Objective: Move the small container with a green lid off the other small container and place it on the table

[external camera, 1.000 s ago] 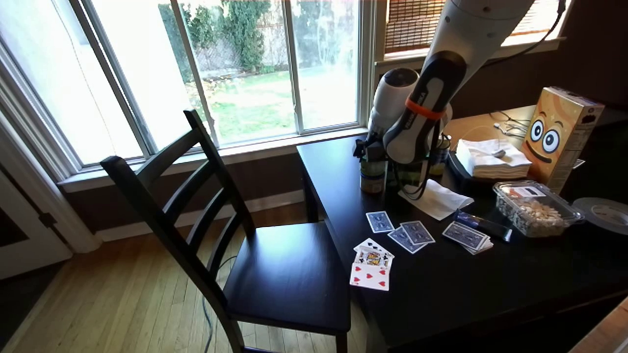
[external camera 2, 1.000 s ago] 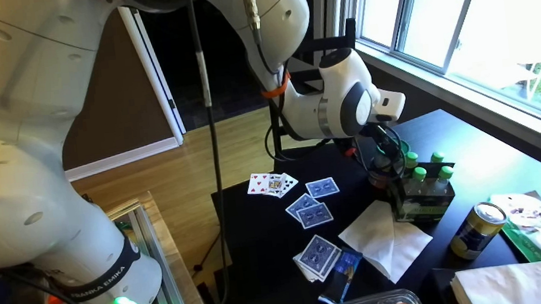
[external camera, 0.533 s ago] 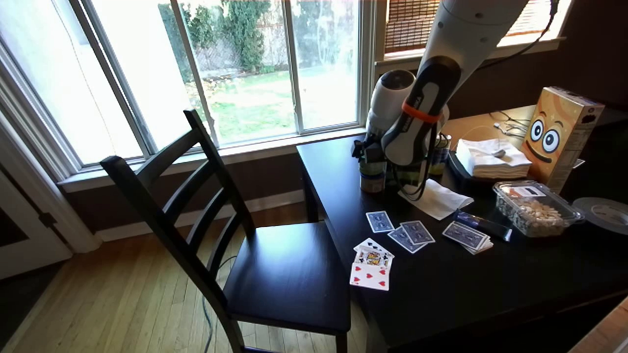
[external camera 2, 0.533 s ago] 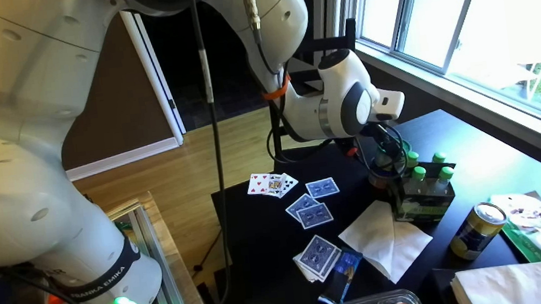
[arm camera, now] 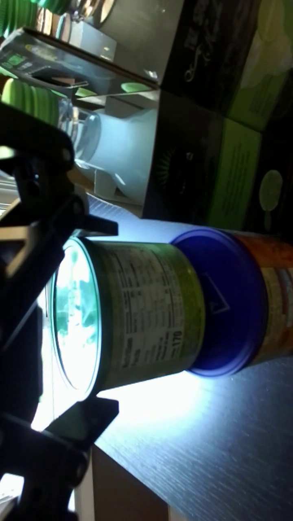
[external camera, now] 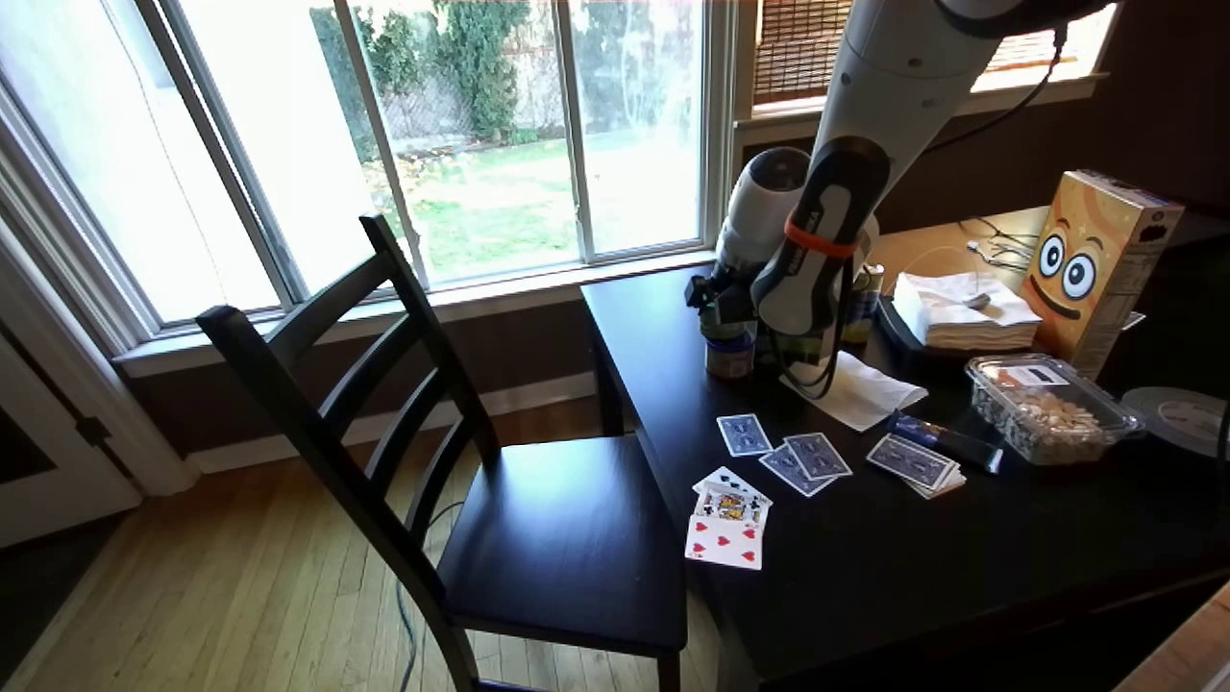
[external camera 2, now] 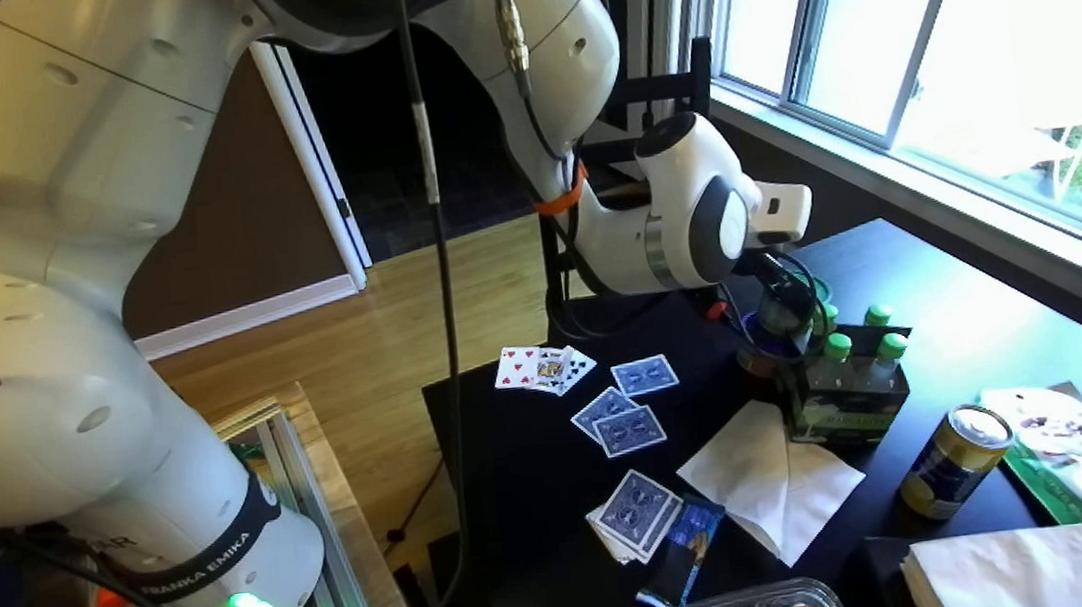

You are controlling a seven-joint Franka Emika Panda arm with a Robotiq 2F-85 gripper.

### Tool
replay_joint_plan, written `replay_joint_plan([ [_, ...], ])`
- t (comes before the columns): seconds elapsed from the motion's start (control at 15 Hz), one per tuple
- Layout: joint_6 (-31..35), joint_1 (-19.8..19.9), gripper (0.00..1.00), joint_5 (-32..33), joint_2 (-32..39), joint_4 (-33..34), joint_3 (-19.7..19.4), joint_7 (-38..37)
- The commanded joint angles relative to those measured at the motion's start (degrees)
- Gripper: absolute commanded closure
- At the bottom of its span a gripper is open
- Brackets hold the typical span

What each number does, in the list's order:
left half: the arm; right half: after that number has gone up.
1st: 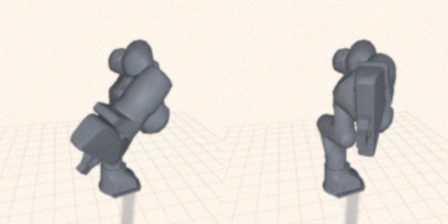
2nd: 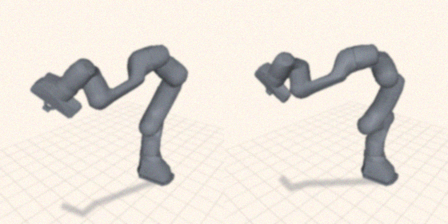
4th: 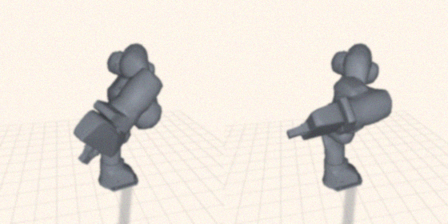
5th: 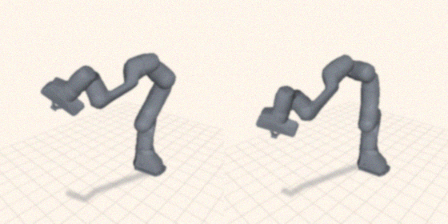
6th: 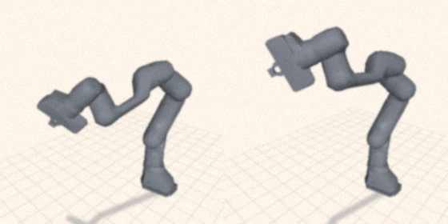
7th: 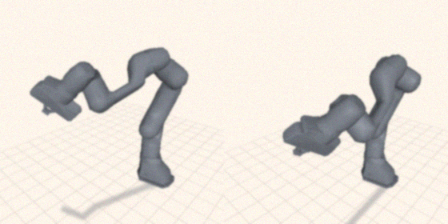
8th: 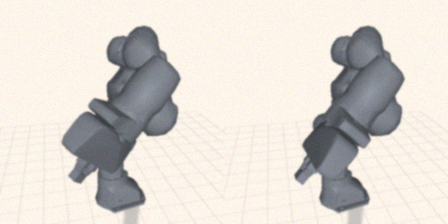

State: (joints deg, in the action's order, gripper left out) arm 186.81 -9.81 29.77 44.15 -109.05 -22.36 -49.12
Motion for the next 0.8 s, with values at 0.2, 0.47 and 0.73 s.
replay_joint_plan([
  [0.2, 4.6, -2.2, 0.31, -0.8, 3.3, 2.3, -3.2, -0.6],
  [0.47, 6.3, -3.4, 0.31, -1.1, 3.7, 2.0, -4.7, -0.6],
  [0.73, 9.1, -6.0, 0.31, -1.9, 3.8, 1.5, -7.3, -0.8],
])
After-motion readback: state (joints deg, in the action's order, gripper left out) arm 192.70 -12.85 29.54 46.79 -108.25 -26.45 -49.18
